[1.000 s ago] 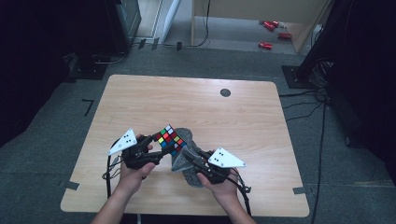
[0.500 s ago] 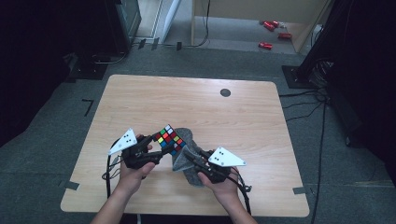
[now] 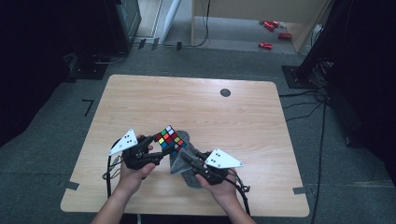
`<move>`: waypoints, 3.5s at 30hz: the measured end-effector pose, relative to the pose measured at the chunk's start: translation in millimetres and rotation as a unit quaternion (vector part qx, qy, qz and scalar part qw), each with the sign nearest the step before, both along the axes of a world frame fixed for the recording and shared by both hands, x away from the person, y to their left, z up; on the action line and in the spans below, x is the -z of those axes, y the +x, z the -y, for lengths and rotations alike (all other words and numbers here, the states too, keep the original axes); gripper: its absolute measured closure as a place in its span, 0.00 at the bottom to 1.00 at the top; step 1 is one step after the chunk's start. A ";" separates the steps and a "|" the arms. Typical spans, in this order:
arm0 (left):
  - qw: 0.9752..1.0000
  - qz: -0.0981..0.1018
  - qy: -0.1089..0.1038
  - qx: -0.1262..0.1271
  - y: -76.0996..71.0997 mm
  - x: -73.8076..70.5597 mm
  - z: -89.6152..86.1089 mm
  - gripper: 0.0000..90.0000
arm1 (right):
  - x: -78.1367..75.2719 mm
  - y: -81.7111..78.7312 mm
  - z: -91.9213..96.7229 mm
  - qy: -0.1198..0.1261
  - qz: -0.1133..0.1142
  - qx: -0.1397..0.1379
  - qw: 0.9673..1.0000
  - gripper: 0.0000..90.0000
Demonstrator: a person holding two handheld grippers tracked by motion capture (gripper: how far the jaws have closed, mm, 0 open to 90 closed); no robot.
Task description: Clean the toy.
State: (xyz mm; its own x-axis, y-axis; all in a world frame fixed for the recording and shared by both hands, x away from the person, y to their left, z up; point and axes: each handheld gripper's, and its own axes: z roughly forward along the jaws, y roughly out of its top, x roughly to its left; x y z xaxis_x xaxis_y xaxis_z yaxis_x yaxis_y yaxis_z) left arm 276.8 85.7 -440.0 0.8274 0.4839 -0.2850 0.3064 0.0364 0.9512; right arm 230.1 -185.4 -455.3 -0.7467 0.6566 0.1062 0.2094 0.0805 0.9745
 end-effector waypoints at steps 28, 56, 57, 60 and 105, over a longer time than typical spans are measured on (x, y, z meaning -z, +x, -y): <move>1.000 -0.001 -0.001 -0.005 0.3 -0.2 -0.6 0.39 | 5.2 -9.1 -20.2 -0.028 0.004 -0.050 0.998 0.82; 1.000 0.001 0.001 -0.003 -0.2 -1.1 0.9 0.39 | -0.7 -3.7 -5.7 0.001 -0.010 -0.025 1.000 0.82; 1.000 0.001 0.001 -0.003 -0.1 -1.2 0.9 0.39 | 0.5 -5.1 -9.5 -0.007 -0.008 -0.032 0.999 0.81; 1.000 0.000 -0.004 -0.004 -0.1 -1.9 -0.1 0.39 | -0.2 -8.1 -15.3 -0.021 0.000 -0.043 0.999 0.81; 1.000 0.005 0.008 -0.004 -0.1 -0.4 1.8 0.39 | -5.6 0.5 5.1 0.018 -0.015 -0.039 0.999 0.81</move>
